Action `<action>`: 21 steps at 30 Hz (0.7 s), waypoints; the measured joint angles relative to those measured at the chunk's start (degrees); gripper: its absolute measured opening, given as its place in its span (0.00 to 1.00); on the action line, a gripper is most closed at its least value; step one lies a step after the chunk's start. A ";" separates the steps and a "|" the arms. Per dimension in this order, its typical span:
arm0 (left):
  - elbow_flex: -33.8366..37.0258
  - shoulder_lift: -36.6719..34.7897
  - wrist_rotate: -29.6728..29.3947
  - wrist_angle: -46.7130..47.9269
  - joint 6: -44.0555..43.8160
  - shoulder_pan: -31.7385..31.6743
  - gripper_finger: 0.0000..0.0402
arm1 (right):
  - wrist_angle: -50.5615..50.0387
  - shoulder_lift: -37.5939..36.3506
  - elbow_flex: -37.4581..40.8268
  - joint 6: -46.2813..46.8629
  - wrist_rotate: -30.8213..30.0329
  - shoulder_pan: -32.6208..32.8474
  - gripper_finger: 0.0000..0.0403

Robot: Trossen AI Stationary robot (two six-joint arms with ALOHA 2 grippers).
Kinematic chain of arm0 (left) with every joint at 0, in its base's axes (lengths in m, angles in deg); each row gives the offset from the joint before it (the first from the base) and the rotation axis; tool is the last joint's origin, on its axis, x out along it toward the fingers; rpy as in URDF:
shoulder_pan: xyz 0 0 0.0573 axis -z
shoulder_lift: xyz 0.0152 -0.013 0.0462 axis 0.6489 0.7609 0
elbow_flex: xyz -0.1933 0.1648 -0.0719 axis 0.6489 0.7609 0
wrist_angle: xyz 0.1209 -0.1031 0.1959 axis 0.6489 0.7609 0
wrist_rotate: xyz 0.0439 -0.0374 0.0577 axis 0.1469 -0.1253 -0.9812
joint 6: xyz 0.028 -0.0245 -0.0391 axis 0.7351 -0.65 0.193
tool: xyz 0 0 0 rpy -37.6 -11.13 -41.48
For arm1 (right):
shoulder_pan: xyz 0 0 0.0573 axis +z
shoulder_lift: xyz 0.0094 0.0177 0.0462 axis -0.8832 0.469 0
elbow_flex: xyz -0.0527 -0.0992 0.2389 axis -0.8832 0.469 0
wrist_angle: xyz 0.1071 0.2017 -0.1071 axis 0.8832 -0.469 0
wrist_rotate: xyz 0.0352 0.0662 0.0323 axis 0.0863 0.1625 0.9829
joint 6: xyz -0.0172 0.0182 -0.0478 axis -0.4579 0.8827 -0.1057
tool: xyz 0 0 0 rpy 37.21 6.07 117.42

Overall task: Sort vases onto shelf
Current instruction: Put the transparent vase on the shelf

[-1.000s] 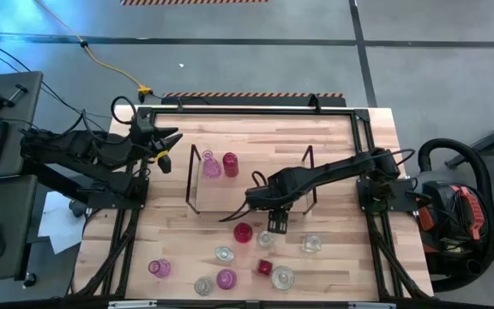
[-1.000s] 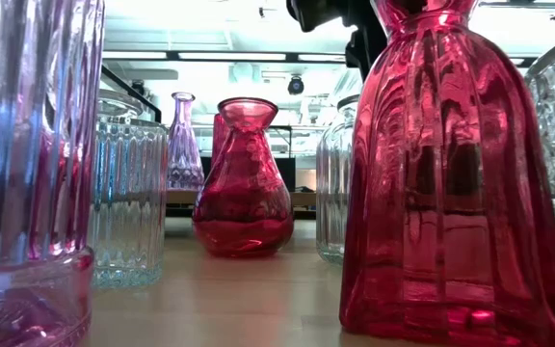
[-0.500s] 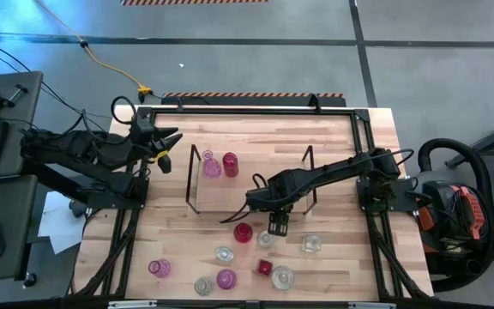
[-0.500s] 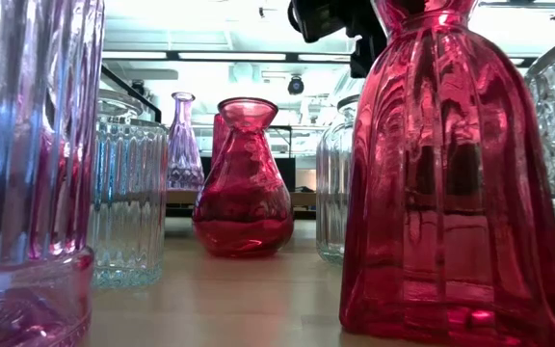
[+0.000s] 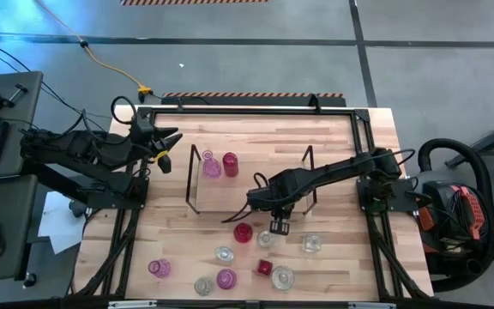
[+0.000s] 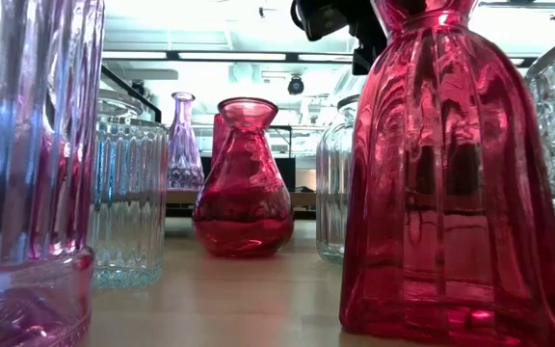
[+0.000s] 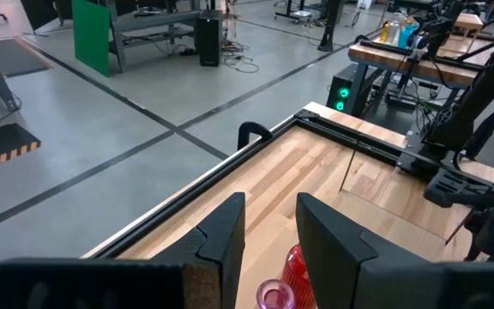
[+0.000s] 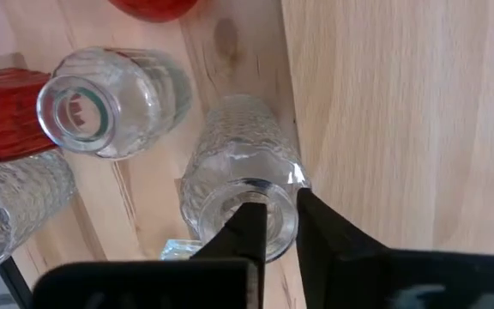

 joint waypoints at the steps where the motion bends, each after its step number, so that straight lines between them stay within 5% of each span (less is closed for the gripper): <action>1: 0.00 0.00 0.00 0.00 0.00 0.00 0.24 | 0.00 0.00 0.02 0.07 0.08 0.00 0.05; 21: 0.00 0.00 -0.02 0.00 0.57 -0.02 0.24 | -2.74 -5.07 0.32 8.85 0.69 0.53 0.02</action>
